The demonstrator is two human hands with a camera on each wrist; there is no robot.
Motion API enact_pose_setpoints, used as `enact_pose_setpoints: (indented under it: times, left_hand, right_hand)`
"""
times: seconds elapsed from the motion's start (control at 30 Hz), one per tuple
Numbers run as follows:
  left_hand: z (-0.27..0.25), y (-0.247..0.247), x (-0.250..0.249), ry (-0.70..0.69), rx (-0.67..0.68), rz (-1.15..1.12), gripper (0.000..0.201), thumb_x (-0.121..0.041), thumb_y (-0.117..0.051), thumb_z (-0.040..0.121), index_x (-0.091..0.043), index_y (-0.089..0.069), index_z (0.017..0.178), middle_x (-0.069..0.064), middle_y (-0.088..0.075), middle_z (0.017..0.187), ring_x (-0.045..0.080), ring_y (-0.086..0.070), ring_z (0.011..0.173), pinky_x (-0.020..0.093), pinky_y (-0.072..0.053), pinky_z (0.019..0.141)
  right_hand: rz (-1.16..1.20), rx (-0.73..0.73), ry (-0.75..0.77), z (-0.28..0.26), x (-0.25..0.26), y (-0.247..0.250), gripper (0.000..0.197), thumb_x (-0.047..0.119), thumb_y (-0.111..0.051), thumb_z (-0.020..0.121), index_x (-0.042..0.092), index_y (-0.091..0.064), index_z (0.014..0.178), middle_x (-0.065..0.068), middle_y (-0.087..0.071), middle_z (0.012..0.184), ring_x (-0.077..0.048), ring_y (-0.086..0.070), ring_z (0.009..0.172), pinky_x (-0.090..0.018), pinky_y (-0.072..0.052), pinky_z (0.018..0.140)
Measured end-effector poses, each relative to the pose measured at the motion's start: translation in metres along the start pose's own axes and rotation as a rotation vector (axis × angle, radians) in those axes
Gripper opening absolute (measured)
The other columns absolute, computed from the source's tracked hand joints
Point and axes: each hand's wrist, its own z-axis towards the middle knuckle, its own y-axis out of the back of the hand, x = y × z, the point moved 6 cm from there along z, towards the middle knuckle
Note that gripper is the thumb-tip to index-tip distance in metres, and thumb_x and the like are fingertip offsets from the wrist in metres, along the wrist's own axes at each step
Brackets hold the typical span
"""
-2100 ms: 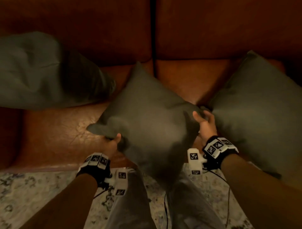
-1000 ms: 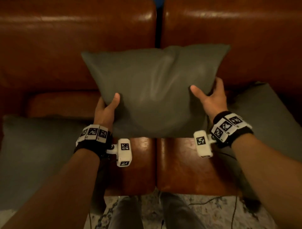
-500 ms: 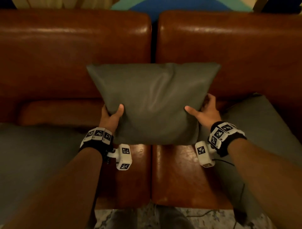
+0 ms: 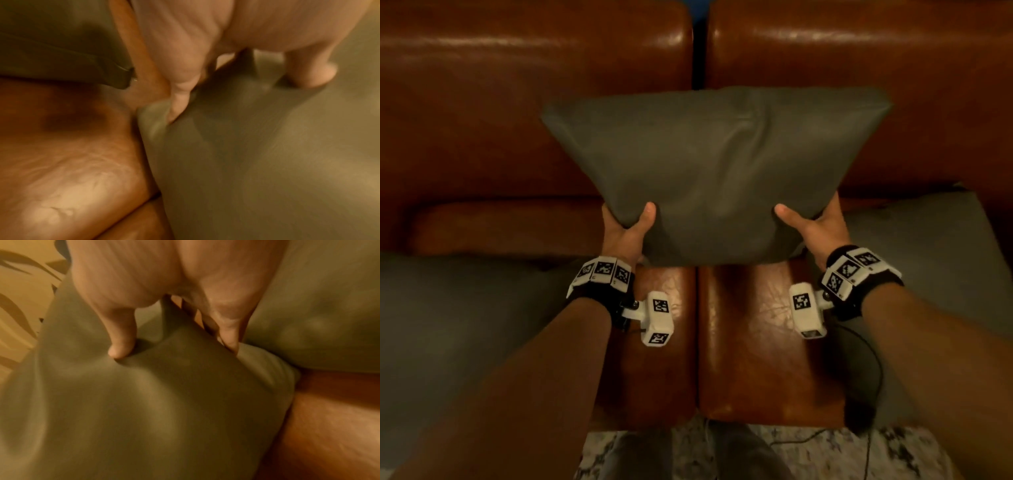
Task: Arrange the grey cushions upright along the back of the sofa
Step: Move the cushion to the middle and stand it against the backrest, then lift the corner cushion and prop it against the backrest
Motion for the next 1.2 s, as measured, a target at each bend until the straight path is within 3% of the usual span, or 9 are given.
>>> enact_pose_setpoints:
  times: [0.07,0.2,0.37,0.53,0.73,0.83,0.9,1.07,1.2]
  left_hand:
    - [0.001,0.003,0.005,0.037,-0.008,0.013,0.064,-0.038,-0.075,0.083,-0.044,-0.039,0.136,-0.022,-0.056,0.116,0.023,-0.056,0.12,0.067,-0.049,0.099]
    - [-0.003,0.005,-0.005,-0.003,-0.055,0.048,0.06,-0.062,-0.076,0.063,-0.058,-0.048,0.115,-0.02,-0.059,0.125,0.021,-0.057,0.126,0.055,-0.048,0.107]
    - [0.003,0.012,-0.005,-0.021,-0.083,0.173,0.099,-0.069,-0.072,0.055,-0.039,-0.038,0.143,-0.008,-0.056,0.136,0.023,-0.055,0.129,0.048,-0.045,0.112]
    - [-0.005,0.029,-0.007,0.051,-0.057,0.127,0.107,-0.062,-0.078,0.056,-0.035,-0.032,0.149,-0.003,-0.053,0.145,0.022,-0.054,0.132,0.048,-0.047,0.11]
    - [-0.045,0.108,0.012,0.078,-0.286,0.127,0.013,-0.02,-0.061,0.095,-0.015,-0.063,0.106,0.01,-0.07,0.097,0.016,-0.067,0.082,0.038,-0.056,0.084]
    - [-0.067,0.167,0.034,0.111,-0.401,0.146,0.013,-0.01,-0.056,0.095,-0.015,-0.065,0.087,0.003,-0.065,0.074,0.014,-0.063,0.066,0.029,-0.052,0.066]
    - [-0.087,0.21,0.05,0.138,-0.495,0.125,0.02,-0.005,-0.054,0.093,-0.017,-0.063,0.079,0.004,-0.062,0.068,0.013,-0.06,0.057,0.027,-0.048,0.057]
    - [-0.145,0.319,0.078,0.214,-0.762,0.053,0.017,-0.007,-0.051,0.095,-0.013,-0.061,0.083,0.007,-0.059,0.066,0.0,-0.055,0.035,0.02,-0.05,0.041]
    - [-0.186,0.398,0.103,0.291,-1.004,-0.001,0.01,-0.016,-0.058,0.093,-0.013,-0.061,0.101,0.009,-0.064,0.092,0.024,-0.068,0.082,0.04,-0.058,0.083]
  right_hand:
    - [-0.042,0.036,-0.033,0.006,0.001,-0.001,0.1,0.033,-0.09,0.06,0.028,-0.037,0.146,0.007,-0.061,0.13,-0.015,-0.059,0.12,-0.043,-0.046,0.108]
    - [-0.056,0.05,-0.094,0.007,0.004,-0.002,0.097,0.056,-0.084,0.05,0.041,-0.044,0.136,0.013,-0.064,0.13,-0.014,-0.061,0.119,-0.048,-0.048,0.105]
    - [-0.115,0.063,-0.124,-0.001,-0.012,-0.007,0.101,0.065,-0.08,0.049,0.047,-0.037,0.139,0.014,-0.059,0.136,-0.017,-0.057,0.124,-0.051,-0.045,0.107]
    - [-0.161,0.029,-0.15,-0.01,-0.017,-0.005,0.095,0.065,-0.079,0.058,0.042,-0.036,0.14,0.01,-0.055,0.138,-0.02,-0.056,0.123,-0.049,-0.05,0.098]
    - [-0.488,0.093,-0.294,-0.056,-0.071,-0.011,0.09,0.074,-0.077,0.043,0.027,-0.051,0.115,-0.001,-0.068,0.118,-0.026,-0.065,0.109,-0.053,-0.055,0.094]
    - [-0.545,0.22,-0.329,-0.092,-0.079,-0.056,0.034,0.049,-0.079,0.065,0.023,-0.067,0.084,-0.008,-0.071,0.111,-0.032,-0.066,0.106,-0.055,-0.054,0.096]
    - [-0.594,0.337,-0.282,-0.117,-0.077,-0.103,0.022,0.037,-0.081,0.073,0.023,-0.07,0.086,-0.005,-0.071,0.106,-0.024,-0.065,0.105,-0.047,-0.05,0.101]
    - [-0.845,0.716,-0.044,-0.191,-0.065,-0.238,0.017,0.026,-0.072,0.085,0.02,-0.065,0.099,0.007,-0.065,0.09,-0.008,-0.06,0.087,-0.017,-0.041,0.079]
    - [-1.013,0.92,0.281,-0.26,-0.053,-0.329,0.032,0.031,-0.07,0.085,0.02,-0.062,0.114,-0.001,-0.068,0.113,-0.022,-0.066,0.104,-0.024,-0.049,0.086]
